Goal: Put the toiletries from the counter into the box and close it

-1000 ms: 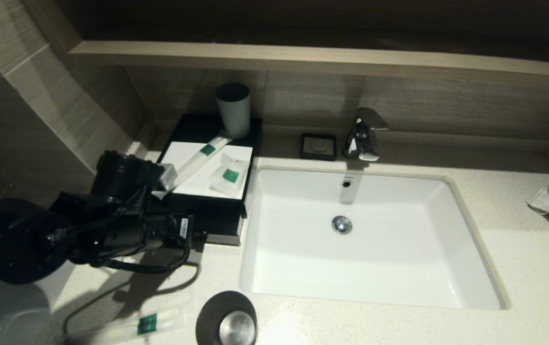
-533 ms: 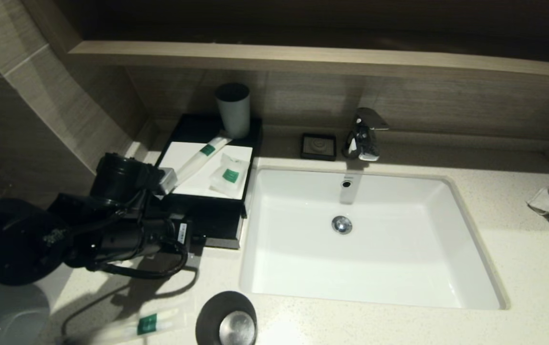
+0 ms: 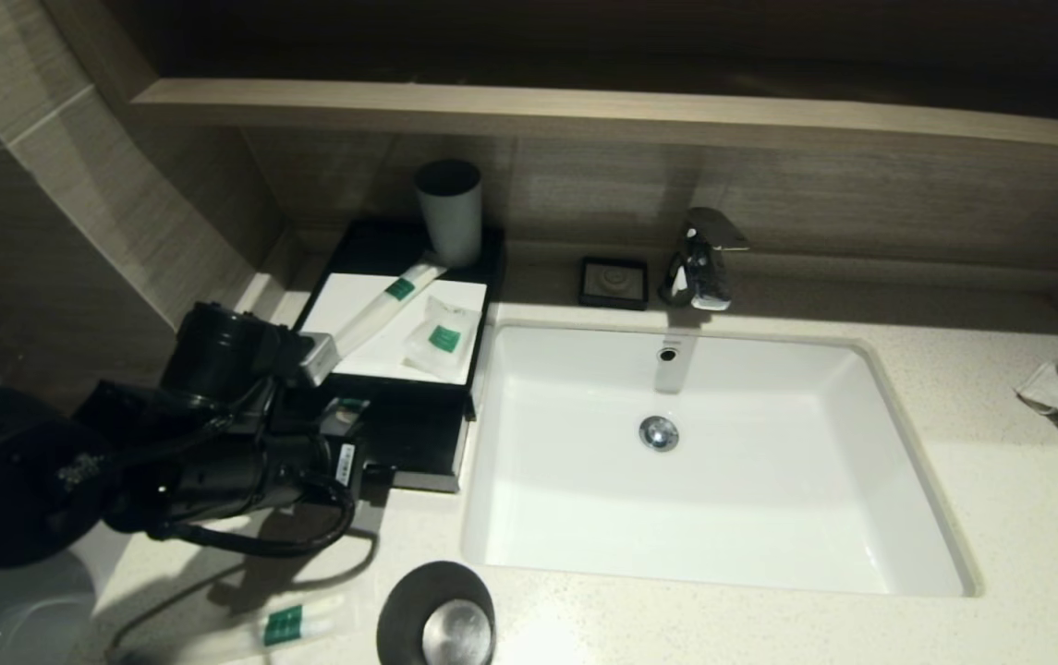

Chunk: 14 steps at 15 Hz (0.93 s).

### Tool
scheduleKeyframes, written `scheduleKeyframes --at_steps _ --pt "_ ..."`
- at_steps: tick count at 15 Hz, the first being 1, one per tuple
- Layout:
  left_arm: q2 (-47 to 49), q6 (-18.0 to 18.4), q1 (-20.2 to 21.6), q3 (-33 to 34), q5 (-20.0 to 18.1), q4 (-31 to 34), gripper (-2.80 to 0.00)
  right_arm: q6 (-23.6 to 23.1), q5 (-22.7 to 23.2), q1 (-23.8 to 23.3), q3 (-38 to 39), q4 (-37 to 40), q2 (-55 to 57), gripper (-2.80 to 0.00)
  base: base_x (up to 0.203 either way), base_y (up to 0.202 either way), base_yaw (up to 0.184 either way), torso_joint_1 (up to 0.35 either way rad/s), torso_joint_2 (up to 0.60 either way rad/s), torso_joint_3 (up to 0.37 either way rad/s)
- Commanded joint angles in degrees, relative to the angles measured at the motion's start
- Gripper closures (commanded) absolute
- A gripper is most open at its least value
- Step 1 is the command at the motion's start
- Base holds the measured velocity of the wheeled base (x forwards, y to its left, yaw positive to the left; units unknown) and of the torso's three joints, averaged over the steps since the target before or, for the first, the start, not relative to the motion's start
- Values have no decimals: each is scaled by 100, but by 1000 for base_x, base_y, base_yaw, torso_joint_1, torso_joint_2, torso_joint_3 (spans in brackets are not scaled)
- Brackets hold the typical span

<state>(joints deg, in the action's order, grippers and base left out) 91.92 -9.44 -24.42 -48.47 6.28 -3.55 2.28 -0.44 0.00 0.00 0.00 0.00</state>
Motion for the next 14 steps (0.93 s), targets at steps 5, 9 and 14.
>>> scheduleKeyframes --at_steps 5,9,14 --pt "-139 -5 -40 92 5 106 0 1 0 0 5 0 0 0 0 0 0 0 0 0" --pt "-192 -5 -69 190 7 126 0 1 0 0 8 0 0 0 0 0 0 0 0 0" --pt "-277 -5 -121 353 5 188 0 1 0 0 0 0 0 0 0 0 0 0 0 0"
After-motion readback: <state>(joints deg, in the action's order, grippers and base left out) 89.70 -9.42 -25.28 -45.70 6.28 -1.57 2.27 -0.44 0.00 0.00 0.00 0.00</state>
